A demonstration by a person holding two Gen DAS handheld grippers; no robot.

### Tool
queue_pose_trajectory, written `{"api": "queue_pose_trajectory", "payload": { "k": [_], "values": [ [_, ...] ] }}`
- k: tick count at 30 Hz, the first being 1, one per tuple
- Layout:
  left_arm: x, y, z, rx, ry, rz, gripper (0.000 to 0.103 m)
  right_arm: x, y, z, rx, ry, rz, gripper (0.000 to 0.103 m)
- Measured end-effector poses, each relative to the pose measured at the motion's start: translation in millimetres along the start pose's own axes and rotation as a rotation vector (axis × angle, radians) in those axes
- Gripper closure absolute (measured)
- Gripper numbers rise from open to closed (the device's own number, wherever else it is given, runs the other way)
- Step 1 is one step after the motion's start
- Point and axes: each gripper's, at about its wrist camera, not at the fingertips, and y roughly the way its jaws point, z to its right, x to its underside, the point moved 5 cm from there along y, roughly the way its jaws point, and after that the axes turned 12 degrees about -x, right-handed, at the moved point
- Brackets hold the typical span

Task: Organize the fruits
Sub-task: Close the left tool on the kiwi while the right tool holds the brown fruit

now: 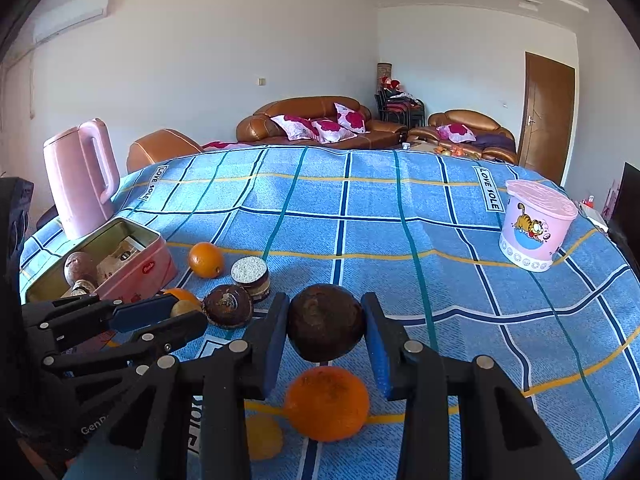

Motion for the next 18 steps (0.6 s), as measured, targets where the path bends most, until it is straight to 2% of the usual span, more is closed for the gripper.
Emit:
{"api": "queue_pose_trajectory", "payload": {
  "k": [9, 18],
  "values": [
    [-3, -13, -6, -0.031, -0.014, 0.072, 0.074, -2, -7, -3, -0.030, -0.010, 0.039, 0.064],
    [-4, -21, -8, -0.047, -0.023, 0.112, 0.074, -3, -11, -5, -0.039, -0.016, 0.066, 0.064]
  ]
}}
